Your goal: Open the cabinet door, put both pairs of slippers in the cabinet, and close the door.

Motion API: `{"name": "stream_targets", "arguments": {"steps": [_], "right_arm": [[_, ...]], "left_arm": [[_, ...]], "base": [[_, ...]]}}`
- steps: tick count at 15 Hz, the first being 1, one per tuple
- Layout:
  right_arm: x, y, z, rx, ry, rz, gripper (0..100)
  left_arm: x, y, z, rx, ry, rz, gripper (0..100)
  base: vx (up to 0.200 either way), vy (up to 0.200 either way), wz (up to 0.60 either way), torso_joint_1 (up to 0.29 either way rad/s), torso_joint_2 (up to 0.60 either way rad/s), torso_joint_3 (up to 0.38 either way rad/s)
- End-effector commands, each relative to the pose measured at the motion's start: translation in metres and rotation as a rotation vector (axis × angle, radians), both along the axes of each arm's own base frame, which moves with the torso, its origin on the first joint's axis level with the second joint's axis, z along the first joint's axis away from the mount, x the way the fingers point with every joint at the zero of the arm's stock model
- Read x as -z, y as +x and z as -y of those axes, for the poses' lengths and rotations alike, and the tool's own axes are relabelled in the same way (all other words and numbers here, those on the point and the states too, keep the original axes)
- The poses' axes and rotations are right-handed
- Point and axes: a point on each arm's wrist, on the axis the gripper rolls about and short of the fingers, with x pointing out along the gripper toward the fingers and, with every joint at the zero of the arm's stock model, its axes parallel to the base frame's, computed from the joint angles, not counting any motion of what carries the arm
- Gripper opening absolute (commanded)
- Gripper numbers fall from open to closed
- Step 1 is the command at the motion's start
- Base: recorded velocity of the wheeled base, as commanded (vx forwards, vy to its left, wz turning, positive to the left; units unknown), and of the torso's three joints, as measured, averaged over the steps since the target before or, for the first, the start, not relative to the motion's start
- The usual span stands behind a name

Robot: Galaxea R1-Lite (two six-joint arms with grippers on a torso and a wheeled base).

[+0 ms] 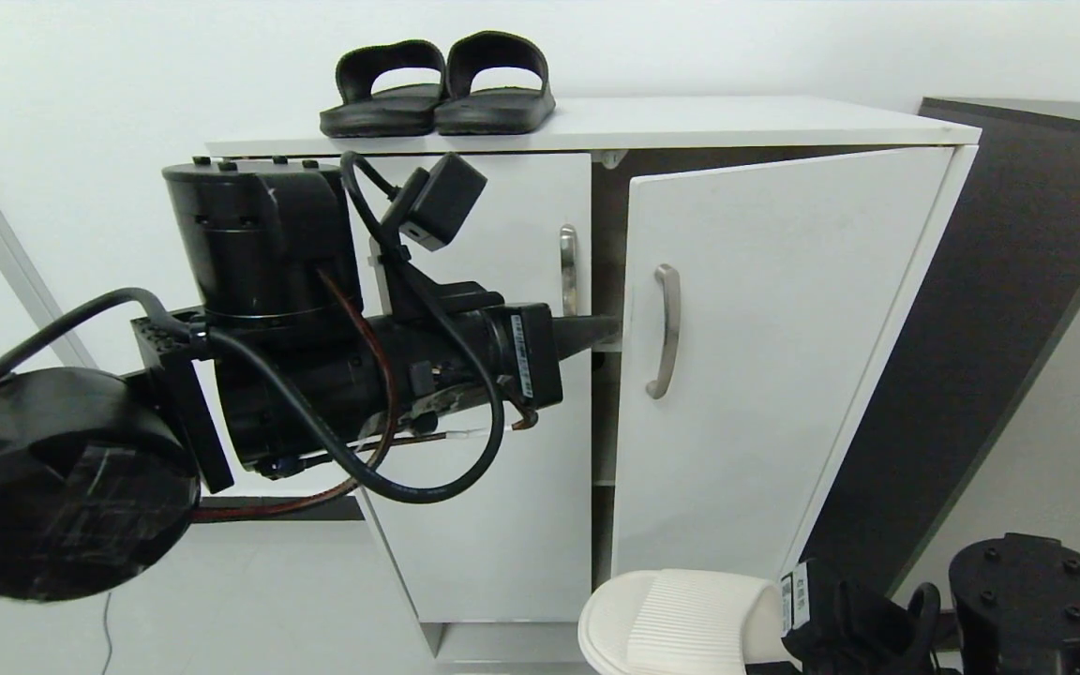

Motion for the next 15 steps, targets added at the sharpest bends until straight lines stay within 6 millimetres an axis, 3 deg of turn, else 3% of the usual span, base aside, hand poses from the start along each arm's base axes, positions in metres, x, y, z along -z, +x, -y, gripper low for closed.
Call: {"name": "stream_targets", "arguments": {"steps": [1,5,12,15], "right_arm": [[0.0,0.0,0.0,-0.002,-0.002,0.0,0],[0.001,0.0,0.0,-0.002,-0.006,-0.002,0],[0.005,-0.002,-0.003,-0.014,-0.02,-0.013,0],[0.008,-0.01,-0.004,-0.043,-0.031,-0.028,0]], "left_arm": [[-0.001,0.005,-0.004,-0.021,-0.003,0.0,0],[0.0,0.016,-0.002,-0.033,-0.023,-0.032,0],[0.012,0.055,0.028,-0.024,-0.025,-0.047,0],[0.015,0.06,0.031,-0.034,-0.025,-0.045,0]], "base": [[0.0,0.0,0.0,0.0,0.0,0.0],[0.0,0.0,0.0,0.0,0.0,0.0],[0.0,0.0,0.0,0.0,0.0,0.0],[0.0,0.0,0.0,0.0,0.0,0.0]]}}
